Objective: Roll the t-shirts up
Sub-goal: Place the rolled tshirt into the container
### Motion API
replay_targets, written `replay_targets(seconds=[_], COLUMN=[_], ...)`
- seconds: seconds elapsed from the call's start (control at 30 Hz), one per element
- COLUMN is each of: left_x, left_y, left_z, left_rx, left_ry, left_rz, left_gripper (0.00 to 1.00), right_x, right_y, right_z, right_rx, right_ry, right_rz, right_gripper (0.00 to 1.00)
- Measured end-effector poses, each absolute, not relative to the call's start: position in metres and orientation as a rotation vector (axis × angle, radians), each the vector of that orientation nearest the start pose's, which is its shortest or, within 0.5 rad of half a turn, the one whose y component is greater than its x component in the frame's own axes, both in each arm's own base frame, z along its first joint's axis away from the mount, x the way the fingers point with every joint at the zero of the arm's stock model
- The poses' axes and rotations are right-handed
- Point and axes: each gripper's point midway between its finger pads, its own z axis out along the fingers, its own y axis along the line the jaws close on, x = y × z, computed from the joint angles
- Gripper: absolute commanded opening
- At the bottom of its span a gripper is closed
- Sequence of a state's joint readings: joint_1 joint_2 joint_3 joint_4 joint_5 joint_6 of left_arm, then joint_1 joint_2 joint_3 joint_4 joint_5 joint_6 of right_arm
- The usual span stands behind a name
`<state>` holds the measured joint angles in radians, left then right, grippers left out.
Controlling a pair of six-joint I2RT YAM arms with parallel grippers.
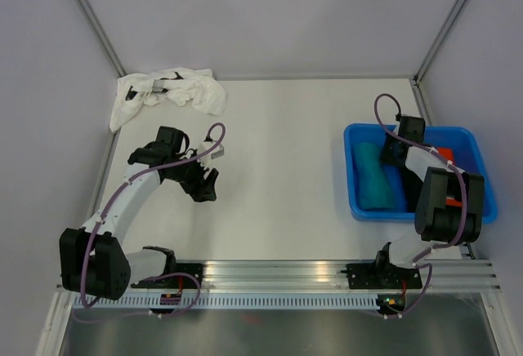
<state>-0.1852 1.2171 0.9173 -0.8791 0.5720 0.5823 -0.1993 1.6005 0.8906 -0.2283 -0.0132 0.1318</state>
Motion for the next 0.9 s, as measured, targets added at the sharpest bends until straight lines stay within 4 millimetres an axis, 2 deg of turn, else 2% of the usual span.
replay_targets(seconds=[0.2, 0.4, 0.5, 0.6, 0.73, 0.9], left_x=[0.220, 0.224, 0.224, 0.224, 0.224, 0.224], left_y=[-0.116, -0.116, -0.116, -0.116, -0.116, -0.116], left_z=[0.110, 0.113, 0.113, 0.113, 0.117, 0.129], left_rx=[1.094, 1.088, 1.087, 1.087, 1.088, 1.087], left_ry=[2.373, 2.367, 2.367, 2.365, 2.348, 2.288], left_rz=[-0.639, -0.629, -0.628, -0.627, -0.617, -0.588], left_gripper=[0.71, 0.72, 0.72, 0.72, 0.72, 0.72], right_x=[0.372, 0.370, 0.362, 0.349, 0.335, 0.319], right_y=[-0.050, -0.058, -0.073, -0.086, -0.091, -0.085], right_z=[0.041, 0.040, 0.046, 0.066, 0.084, 0.068], right_rx=[0.353, 0.382, 0.447, 0.511, 0.566, 0.627], right_ry=[2.441, 2.441, 2.423, 2.358, 2.311, 2.385], right_rz=[0.103, 0.036, -0.071, -0.175, -0.217, -0.197], right_gripper=[0.12, 0.19, 0.18, 0.17, 0.20, 0.17])
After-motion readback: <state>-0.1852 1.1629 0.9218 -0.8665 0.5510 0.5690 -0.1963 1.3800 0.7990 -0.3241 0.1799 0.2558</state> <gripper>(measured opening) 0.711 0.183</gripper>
